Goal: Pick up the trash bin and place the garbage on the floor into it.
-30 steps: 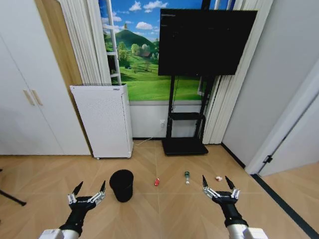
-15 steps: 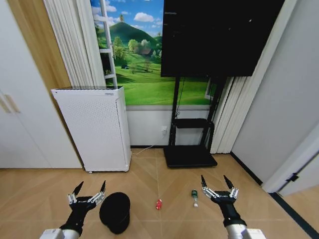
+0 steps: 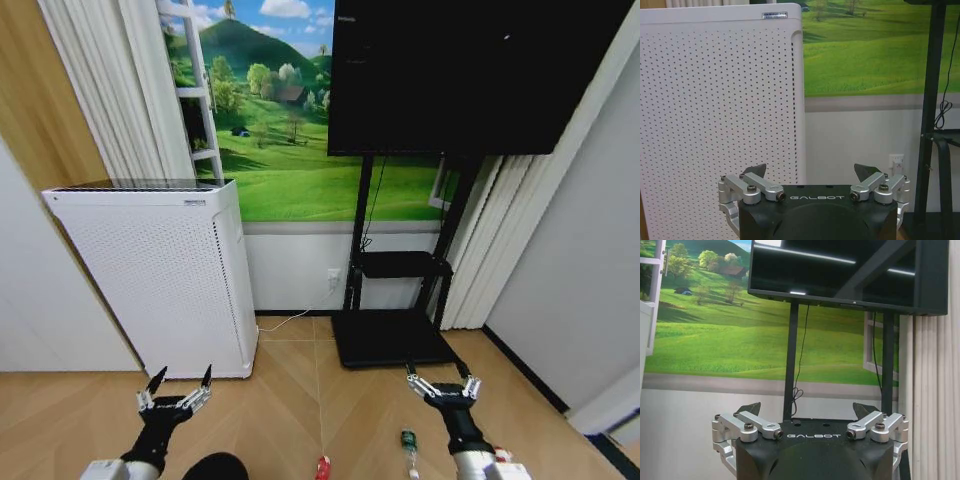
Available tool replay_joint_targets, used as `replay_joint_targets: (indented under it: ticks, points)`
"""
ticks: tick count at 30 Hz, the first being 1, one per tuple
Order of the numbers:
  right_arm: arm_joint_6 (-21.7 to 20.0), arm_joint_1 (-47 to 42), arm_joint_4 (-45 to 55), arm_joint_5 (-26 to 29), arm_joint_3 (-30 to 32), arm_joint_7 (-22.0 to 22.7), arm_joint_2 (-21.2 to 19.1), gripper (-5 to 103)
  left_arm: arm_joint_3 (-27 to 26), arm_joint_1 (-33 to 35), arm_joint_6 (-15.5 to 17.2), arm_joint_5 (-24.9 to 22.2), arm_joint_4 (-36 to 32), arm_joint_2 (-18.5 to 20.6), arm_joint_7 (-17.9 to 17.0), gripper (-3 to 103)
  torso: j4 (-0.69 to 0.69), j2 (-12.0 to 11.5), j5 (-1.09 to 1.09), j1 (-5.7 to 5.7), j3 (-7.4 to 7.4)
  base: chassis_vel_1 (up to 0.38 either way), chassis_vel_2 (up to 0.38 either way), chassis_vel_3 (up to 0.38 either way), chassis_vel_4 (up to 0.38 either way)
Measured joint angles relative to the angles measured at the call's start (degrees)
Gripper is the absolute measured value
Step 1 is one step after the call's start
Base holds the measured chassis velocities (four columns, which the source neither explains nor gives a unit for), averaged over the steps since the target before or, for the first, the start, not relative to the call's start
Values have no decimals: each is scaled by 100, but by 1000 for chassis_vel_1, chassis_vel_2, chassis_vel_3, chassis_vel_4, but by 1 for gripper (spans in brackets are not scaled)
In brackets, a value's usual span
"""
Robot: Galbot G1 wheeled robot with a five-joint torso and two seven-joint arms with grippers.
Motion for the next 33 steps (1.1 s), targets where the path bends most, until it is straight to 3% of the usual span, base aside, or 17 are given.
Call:
replay_joint_targets:
  ticks: [7, 20, 33]
  points:
    - [63, -34, 0, -30, 2, -48, 18, 100, -38, 6, -44, 64, 17, -3, -226, 99, 2, 3, 3, -7, -3, 57, -40, -54, 29]
    - [125, -60, -22, -57, -29, -98, 45, 100, -57, -1, -158, 24, 32, -39, -265, 100, 2, -46, 2, -25, -27, 5, -3, -3, 2]
    - [196, -37, -100, -49, -104, -173, 83, 100, -91, 23, -166, -74, -5, -78, -266, 100, 2, -422, 2, -179, -255, 0, 0, 0, 0]
